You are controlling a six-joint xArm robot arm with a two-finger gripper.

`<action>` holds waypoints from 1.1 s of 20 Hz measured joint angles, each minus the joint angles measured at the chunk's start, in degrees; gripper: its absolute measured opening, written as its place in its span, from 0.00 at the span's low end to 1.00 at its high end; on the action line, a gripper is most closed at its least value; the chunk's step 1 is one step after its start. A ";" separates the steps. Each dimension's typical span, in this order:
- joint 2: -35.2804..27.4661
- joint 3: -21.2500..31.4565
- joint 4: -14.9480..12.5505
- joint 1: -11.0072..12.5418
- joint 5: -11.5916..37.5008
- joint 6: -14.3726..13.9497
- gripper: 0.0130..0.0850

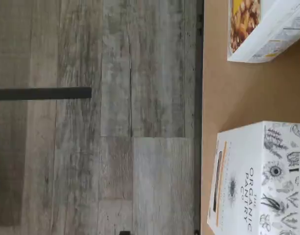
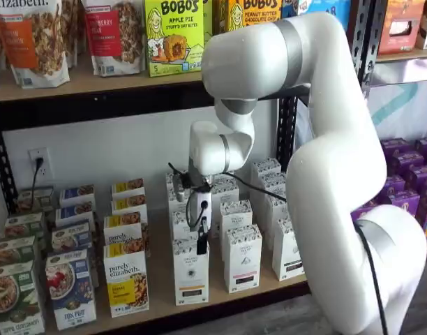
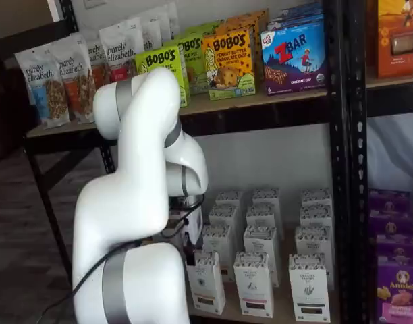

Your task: Pick up the white box with a yellow strip in the middle, on the bottom shelf, the fourth box from the left

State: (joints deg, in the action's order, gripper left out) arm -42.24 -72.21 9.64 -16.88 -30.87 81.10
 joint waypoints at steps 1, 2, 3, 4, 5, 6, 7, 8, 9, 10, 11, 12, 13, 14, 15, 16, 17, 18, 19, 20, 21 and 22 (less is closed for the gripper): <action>-0.01 0.13 -0.82 0.00 0.57 -0.73 1.00; -0.21 0.23 -2.82 0.00 1.93 -2.41 1.00; -0.45 -0.02 -3.41 0.05 2.30 -2.85 1.00; -0.64 -0.29 -3.63 0.10 2.36 -3.01 1.00; -0.88 -0.67 -3.81 0.16 2.23 -3.12 1.00; -1.03 -0.88 -4.01 0.19 2.17 -3.27 1.00; -1.22 -1.12 -4.25 0.21 2.17 -3.46 1.00; -1.46 -1.40 -4.45 0.23 2.19 -3.61 1.00; -1.72 -1.68 -4.62 0.25 2.26 -3.75 1.00; -2.02 -2.02 -4.83 0.27 2.30 -3.91 1.00; -2.59 -2.69 -5.07 0.31 2.21 -4.08 1.00; -3.02 -3.18 -5.14 0.33 2.13 -4.12 1.00; -3.60 -3.85 -5.28 0.36 2.07 -4.22 1.00; -4.03 -4.32 -5.32 0.38 2.02 -4.24 1.00; -4.59 -4.96 -5.33 0.42 1.99 -4.21 1.00; -5.08 -5.52 -5.30 0.45 1.87 -4.15 1.00; -5.56 -6.14 -5.24 0.50 1.71 -4.06 1.00; -6.33 -7.07 -5.15 0.59 1.55 -3.89 1.00; -6.93 -7.78 -5.14 0.69 1.52 -3.80 1.00; -7.45 -8.41 -5.19 0.79 1.49 -3.76 1.00; -7.85 -8.92 -5.21 0.88 1.39 -3.69 1.00; -8.40 -9.65 -5.17 1.00 1.22 -3.53 1.00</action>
State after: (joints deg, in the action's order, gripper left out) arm -50.64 -81.86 4.47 -15.88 -29.65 77.57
